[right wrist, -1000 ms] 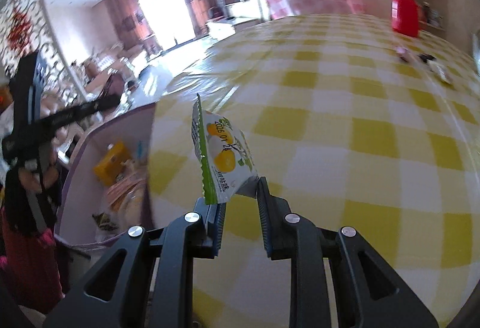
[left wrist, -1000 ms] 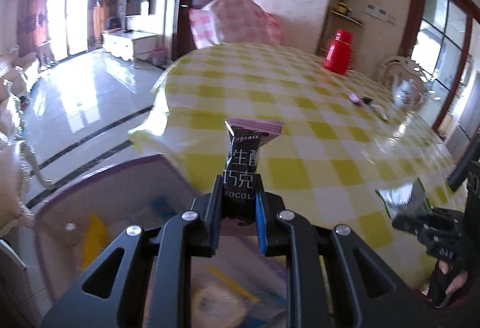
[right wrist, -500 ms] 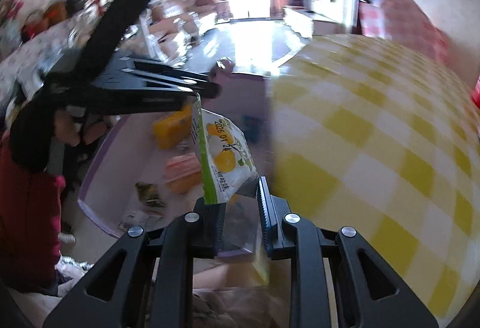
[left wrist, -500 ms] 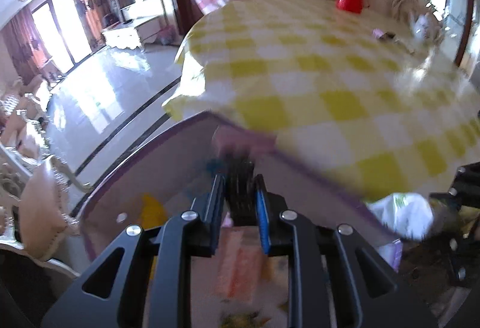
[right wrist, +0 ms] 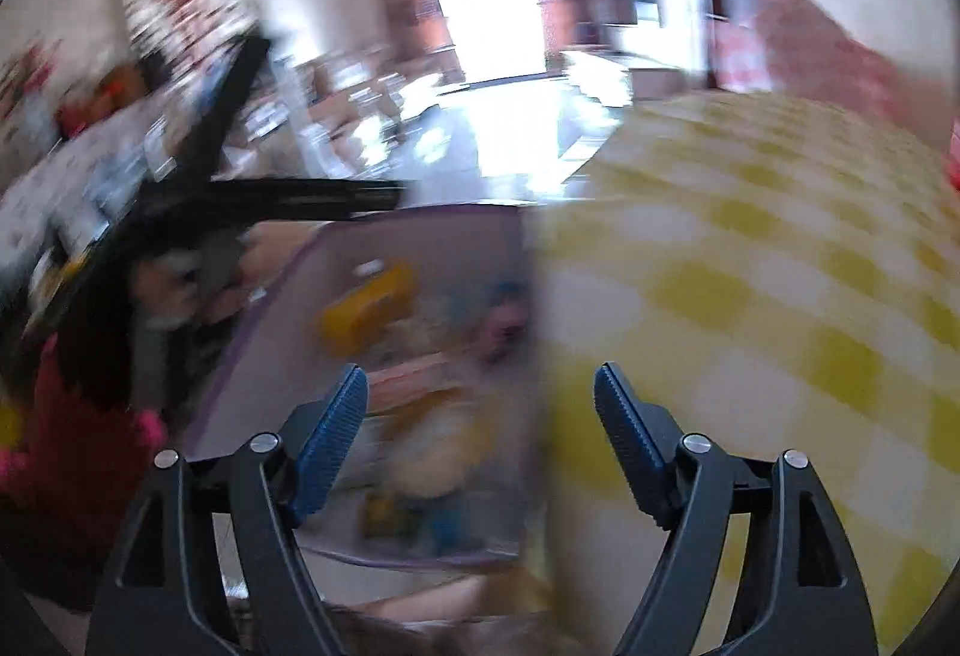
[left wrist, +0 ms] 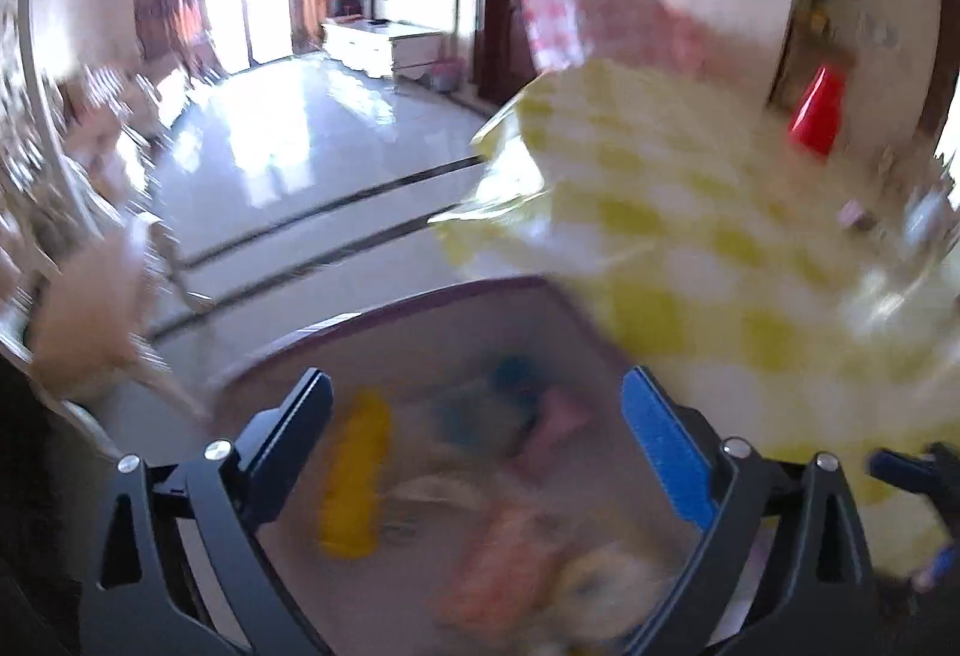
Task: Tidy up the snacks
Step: 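Move both open grippers back over the table toward the remaining snacks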
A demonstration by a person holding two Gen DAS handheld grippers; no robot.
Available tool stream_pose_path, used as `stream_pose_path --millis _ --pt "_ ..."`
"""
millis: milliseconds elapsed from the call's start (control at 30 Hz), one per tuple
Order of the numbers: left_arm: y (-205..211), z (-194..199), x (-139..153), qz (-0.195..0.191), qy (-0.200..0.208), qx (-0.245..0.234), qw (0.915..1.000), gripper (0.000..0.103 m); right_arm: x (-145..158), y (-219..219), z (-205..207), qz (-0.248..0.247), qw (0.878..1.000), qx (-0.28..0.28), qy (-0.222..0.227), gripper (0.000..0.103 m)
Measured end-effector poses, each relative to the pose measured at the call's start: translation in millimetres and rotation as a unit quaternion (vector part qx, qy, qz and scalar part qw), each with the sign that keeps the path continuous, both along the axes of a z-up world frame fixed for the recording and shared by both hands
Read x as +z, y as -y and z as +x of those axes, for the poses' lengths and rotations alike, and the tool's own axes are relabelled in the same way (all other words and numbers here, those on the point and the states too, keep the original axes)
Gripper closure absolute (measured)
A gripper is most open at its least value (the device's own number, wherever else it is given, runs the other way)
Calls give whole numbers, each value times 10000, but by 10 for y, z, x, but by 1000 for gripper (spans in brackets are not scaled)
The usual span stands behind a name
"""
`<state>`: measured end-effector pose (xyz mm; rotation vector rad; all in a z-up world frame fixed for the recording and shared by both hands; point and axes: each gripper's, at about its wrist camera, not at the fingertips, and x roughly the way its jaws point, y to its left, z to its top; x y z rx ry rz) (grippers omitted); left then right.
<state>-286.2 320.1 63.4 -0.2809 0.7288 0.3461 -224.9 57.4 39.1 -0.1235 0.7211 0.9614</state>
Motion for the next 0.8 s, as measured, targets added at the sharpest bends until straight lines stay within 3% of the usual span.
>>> stream_pose_path --millis 100,200,267,333,467,567,800 --pt "112 30 4 -829 330 -266 9957 2 -15 500 355 207 9959 -835 -296 24" --pt "398 240 -56 -1339 42 -334 9904 2 -52 1039 603 316 9841 -1688 -461 21" --pt "736 498 -80 -1505 -164 -673 9862 2 -85 1291 693 335 9770 -2048 -498 21" --pt "1078 789 -49 -1413 -374 -934 9848 2 -110 1568 780 318 9670 -2485 -465 20" --pt "1899 1397 45 -1007 -195 -1542 9827 2 -165 2042 926 390 9473 -3149 -437 18" --pt "2471 1874 -69 -876 -175 -2044 9748 2 -201 2373 1076 447 9336 -3528 -441 16" --pt "3288 2758 -485 -1012 -288 -2134 9713 2 -368 2860 1872 -6 9147 -3939 -903 16"
